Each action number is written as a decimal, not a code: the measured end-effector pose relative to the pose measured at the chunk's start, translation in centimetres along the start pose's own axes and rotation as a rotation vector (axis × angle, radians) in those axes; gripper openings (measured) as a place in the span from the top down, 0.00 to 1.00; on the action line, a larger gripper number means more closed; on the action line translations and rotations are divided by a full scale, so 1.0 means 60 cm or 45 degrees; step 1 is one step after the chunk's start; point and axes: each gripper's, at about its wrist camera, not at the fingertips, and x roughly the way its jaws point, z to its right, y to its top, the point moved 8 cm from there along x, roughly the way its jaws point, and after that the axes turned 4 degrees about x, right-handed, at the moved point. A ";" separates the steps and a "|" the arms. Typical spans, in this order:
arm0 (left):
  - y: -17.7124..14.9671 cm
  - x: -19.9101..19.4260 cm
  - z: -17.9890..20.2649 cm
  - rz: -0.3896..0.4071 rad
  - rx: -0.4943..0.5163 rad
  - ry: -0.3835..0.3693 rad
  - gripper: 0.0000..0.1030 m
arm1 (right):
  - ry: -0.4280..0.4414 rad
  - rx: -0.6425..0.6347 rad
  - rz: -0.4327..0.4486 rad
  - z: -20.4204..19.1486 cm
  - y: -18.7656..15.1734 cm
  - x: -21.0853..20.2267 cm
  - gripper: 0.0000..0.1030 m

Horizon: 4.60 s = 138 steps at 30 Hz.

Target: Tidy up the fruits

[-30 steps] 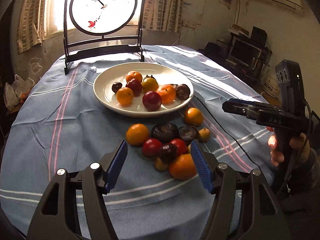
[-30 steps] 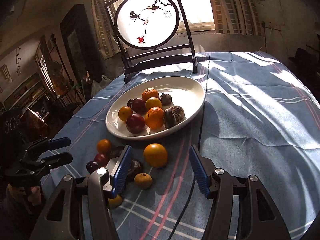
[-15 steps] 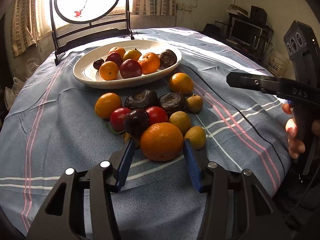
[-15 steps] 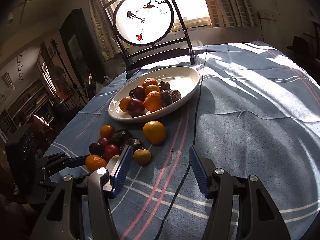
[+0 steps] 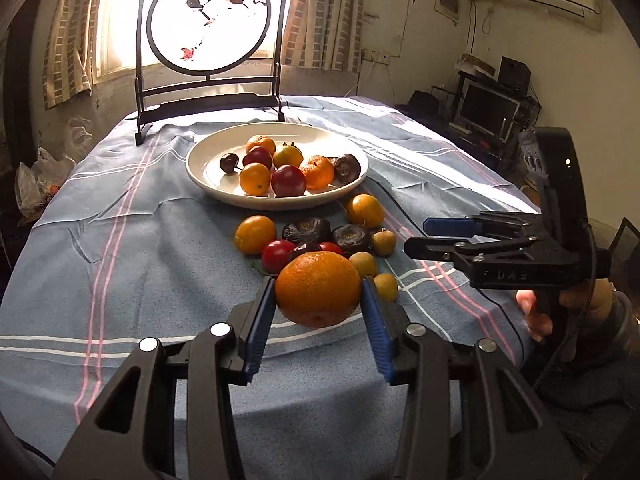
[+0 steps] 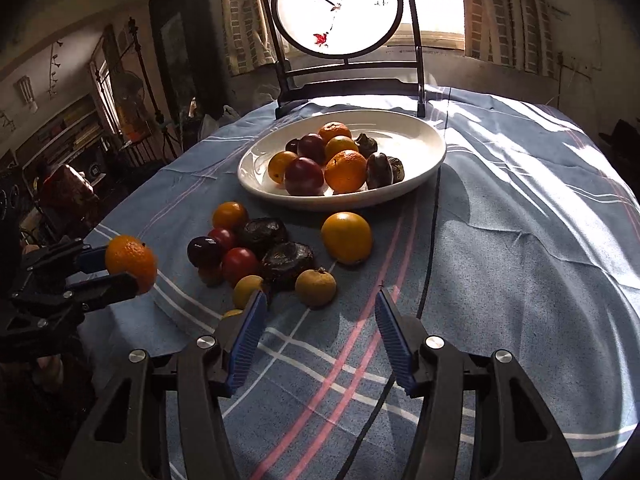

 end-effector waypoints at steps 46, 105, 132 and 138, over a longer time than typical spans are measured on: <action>0.174 0.169 -0.188 -0.040 -0.324 0.020 0.34 | 0.051 0.281 0.140 0.088 0.207 0.062 0.56; 0.013 -0.009 -0.066 0.011 -0.091 0.027 0.74 | 0.193 -0.002 0.012 -0.050 -0.035 -0.038 0.74; 0.178 0.165 -0.163 -0.029 -0.205 0.094 0.30 | 0.052 0.255 0.232 0.082 0.214 0.038 0.42; 0.096 0.108 -0.103 -0.086 -0.076 0.050 0.30 | 0.046 0.207 0.218 0.067 0.122 -0.013 0.42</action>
